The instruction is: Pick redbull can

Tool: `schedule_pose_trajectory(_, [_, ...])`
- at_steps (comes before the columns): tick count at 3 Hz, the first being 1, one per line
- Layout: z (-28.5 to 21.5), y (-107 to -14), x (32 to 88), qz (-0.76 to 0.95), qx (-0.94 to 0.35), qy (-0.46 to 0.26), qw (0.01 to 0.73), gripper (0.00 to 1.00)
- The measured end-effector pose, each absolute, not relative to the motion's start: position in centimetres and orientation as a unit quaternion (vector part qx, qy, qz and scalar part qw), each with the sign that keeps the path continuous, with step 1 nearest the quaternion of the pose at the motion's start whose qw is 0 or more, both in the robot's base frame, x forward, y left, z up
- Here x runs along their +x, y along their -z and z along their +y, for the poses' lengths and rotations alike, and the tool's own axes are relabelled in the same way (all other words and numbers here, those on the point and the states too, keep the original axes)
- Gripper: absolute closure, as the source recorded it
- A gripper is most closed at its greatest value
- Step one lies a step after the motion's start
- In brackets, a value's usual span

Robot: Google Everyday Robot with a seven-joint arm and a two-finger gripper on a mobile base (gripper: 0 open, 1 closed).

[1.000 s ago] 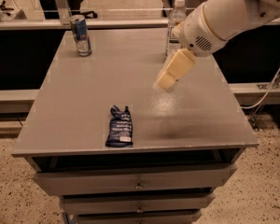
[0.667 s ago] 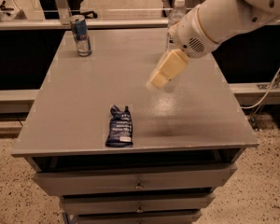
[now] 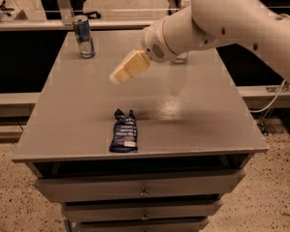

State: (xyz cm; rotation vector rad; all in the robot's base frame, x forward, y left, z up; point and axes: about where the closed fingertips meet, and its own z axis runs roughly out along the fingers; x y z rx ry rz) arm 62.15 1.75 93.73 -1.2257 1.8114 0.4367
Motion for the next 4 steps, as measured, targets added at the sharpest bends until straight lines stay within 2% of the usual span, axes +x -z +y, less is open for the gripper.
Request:
schedule_pose_trajectory(2, [9.1, -92.3, 71.0, 0.703, -0.442, -0.212, 0.516, 0.0])
schedule_pose_trajectory(4, [15.3, -89.7, 77.4, 0.693, -0.412, -0.248, 0.538, 0.0])
